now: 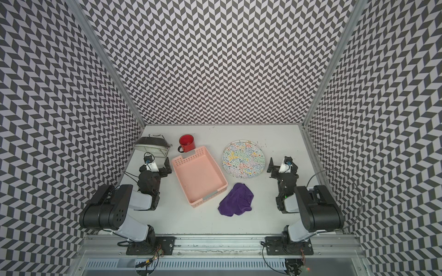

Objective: Wipe the wet plate dry
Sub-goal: Reset both arms

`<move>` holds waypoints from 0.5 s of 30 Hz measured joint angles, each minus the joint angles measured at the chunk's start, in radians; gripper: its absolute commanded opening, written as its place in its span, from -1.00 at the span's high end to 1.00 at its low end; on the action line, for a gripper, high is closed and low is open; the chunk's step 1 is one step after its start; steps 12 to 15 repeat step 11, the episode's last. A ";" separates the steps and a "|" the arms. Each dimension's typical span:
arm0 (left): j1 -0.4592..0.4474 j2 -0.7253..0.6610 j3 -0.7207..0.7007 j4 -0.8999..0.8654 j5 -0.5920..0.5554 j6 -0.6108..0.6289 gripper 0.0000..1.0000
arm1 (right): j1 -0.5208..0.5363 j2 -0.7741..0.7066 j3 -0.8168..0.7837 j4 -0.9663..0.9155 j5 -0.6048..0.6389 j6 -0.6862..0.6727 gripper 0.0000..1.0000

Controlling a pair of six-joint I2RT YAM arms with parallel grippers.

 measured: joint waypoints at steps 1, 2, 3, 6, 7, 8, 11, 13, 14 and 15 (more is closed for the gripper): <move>0.000 0.000 0.000 0.016 0.005 0.000 -1.00 | 0.000 0.002 0.002 0.000 0.007 0.000 -0.99; 0.000 0.000 0.000 0.029 0.008 0.000 -1.00 | 0.005 0.007 0.002 0.009 0.018 0.000 -0.99; 0.000 0.000 0.000 0.034 0.011 0.000 -1.00 | 0.008 0.011 0.001 0.021 0.027 -0.001 -0.99; 0.000 0.000 0.000 0.047 0.018 0.000 -1.00 | 0.018 0.016 0.001 0.045 0.039 -0.004 -0.99; 0.000 0.000 0.000 0.052 0.019 0.000 -1.00 | 0.019 0.016 0.003 0.043 0.039 -0.006 -1.00; 0.000 0.000 0.000 0.054 0.019 0.000 -1.00 | 0.020 0.017 0.007 0.039 0.038 -0.008 -0.99; 0.000 0.000 0.000 0.058 0.020 0.000 -1.00 | 0.020 0.023 0.019 0.037 0.037 -0.012 -0.99; 0.000 0.000 0.000 0.058 0.020 0.000 -1.00 | 0.020 0.023 0.019 0.037 0.037 -0.012 -0.99; 0.000 0.000 0.000 0.058 0.020 0.000 -1.00 | 0.020 0.023 0.019 0.037 0.037 -0.012 -0.99; 0.000 0.000 0.000 0.058 0.020 0.000 -1.00 | 0.020 0.023 0.019 0.037 0.037 -0.012 -0.99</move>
